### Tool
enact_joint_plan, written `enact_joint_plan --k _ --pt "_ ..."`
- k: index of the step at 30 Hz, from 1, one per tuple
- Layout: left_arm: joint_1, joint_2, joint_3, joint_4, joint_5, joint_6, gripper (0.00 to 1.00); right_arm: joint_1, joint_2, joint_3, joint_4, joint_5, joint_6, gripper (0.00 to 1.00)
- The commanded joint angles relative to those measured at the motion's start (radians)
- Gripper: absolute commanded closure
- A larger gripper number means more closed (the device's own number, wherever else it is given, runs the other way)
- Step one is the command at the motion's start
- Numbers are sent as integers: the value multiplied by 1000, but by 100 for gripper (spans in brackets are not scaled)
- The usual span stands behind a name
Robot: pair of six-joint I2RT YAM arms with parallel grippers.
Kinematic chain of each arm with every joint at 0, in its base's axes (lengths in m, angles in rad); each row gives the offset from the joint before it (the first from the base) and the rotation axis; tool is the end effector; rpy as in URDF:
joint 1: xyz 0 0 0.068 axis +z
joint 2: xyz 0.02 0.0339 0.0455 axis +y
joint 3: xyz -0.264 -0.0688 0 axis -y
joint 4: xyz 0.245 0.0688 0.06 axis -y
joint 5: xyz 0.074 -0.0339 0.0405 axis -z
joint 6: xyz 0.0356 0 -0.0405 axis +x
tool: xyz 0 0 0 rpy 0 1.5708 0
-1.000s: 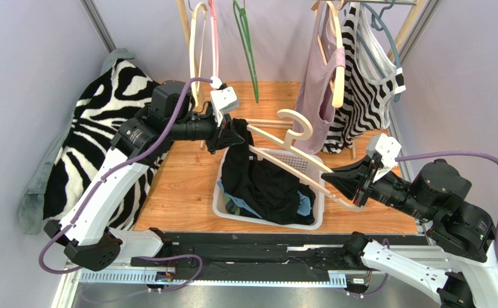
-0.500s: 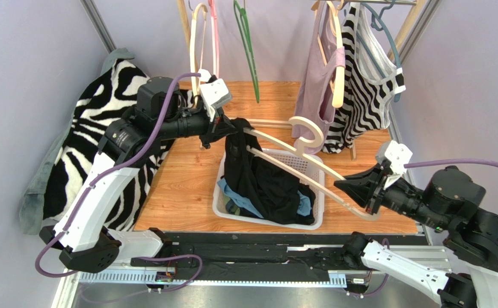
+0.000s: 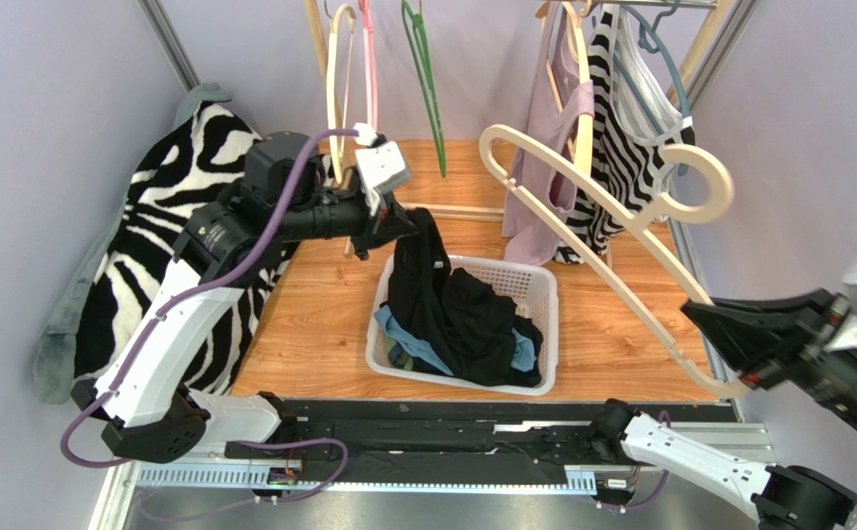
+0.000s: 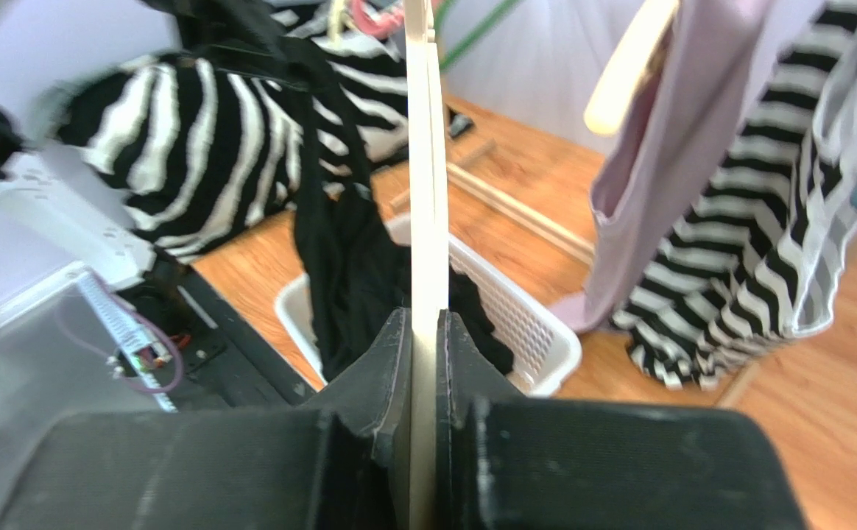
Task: Remove the tank top from the hanger
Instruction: Place the tank top in the bin.
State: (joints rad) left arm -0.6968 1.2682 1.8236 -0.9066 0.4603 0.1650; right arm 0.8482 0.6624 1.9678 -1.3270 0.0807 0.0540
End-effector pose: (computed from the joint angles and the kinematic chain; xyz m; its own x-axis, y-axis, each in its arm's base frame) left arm 0.1565 -0.1516 0.5092 -0.1133 0.2867 -0.9513 0.9260 0.3774 0.0035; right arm -0.0457 -0.0562 0.5257 -0.0517 0.0227 -0.9984 -0.6926 0.7195 0.0522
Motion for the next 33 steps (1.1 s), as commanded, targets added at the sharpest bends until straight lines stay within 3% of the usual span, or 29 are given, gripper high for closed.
enact_joint_plan --k 1,4,5,6,7,8,11,19,25,33 --pt "-108 19 -39 -37 20 99 100 -3 153 -50 75 155 52 100" --pt "-154 40 -92 -54 -5 151 94 -3 270 -20 129 267 90 100" --pt "-167 46 -102 -60 -11 165 89 -3 296 -11 143 310 101 100" --pt "-168 66 -116 -67 -15 185 76 -3 359 18 162 329 116 100" --pt "-170 83 -116 -109 -23 191 8 -3 387 34 169 336 128 100" --pt "-170 108 -112 -133 -35 194 1 -3 419 52 176 350 130 100" --pt "-170 192 -90 -222 -60 225 1 -3 531 129 216 411 113 100" --pt "-170 74 -122 -207 -91 272 1 -26 802 359 333 516 -31 100" --pt "-170 -36 -210 -193 -109 294 1 -167 898 410 416 369 -20 100" --pt "-170 -155 -190 -227 -88 291 1 -248 996 483 477 275 -23 100"
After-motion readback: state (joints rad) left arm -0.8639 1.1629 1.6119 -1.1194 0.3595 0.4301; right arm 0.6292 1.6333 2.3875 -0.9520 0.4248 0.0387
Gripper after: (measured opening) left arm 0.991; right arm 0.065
